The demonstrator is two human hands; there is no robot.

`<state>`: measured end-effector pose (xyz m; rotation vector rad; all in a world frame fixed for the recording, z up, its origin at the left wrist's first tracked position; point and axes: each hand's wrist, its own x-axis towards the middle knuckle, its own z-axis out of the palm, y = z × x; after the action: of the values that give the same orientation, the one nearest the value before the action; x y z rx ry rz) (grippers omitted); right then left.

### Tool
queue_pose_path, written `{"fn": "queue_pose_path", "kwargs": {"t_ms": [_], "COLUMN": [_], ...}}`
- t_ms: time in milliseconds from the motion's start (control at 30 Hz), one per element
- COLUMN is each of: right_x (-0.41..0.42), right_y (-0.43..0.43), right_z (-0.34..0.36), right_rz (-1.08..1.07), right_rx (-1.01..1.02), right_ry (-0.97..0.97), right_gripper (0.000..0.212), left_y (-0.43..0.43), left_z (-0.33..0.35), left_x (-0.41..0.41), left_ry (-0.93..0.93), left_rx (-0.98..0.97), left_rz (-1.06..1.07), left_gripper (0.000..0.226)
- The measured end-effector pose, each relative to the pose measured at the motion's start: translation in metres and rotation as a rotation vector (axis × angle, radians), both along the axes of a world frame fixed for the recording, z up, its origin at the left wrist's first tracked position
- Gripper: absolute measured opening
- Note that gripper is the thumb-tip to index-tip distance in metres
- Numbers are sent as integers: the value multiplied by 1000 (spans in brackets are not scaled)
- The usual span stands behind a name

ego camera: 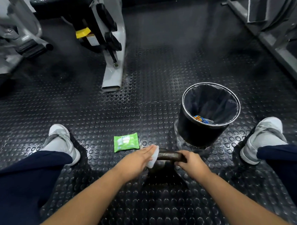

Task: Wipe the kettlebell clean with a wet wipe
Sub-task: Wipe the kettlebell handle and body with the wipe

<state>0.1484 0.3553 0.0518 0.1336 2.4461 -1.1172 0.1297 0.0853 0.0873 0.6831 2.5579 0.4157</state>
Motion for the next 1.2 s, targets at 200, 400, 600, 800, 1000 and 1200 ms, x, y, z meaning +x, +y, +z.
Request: {"fn": "queue_pose_path", "kwargs": {"t_ms": [200,400,600,800,1000,1200], "right_x": [1,2,2,-1,0,2], "right_y": [0,0,3,1,1,0], "right_z": [-1,-2,-2,-4,-3,-2], "right_rz": [-9,-6,1,-12,-15,-28], "right_rx": [1,1,-24,-16,-8,-17], "right_ry": [12,37,62,33,20,16], "right_gripper": [36,38,35,42,41,40], "left_y": [11,79,103,57,25,40], "left_z": [4,6,-7,5,4,11], "left_x": [-8,-12,-9,-11,-15,-18], "left_ry": [-70,18,54,19,-94,-96], "left_rx": [63,2,-23,54,55,-19], "left_rz": [16,-100,-155,-80,-47,-84], "left_gripper": [50,52,54,51,51,53]}}
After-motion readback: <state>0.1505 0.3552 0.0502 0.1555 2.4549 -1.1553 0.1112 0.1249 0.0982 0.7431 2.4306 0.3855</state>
